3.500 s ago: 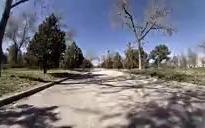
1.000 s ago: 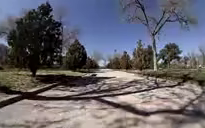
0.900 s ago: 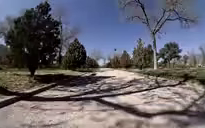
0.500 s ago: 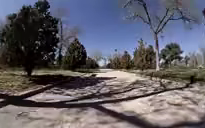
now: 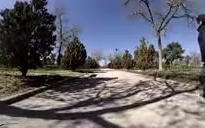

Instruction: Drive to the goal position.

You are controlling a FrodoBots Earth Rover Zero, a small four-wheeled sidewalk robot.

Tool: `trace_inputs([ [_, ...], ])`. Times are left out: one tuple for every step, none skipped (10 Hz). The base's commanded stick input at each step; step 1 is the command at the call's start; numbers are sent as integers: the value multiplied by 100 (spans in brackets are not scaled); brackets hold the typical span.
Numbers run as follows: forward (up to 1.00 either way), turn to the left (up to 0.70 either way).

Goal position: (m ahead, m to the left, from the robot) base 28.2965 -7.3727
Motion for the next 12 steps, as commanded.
trace_inputs([
  [85,0],
  [85,0],
  [85,0],
  [85,0],
  [85,0],
  [85,0],
  [85,0],
  [85,0],
  [85,0],
  [85,0],
  [85,0],
  [85,0],
])
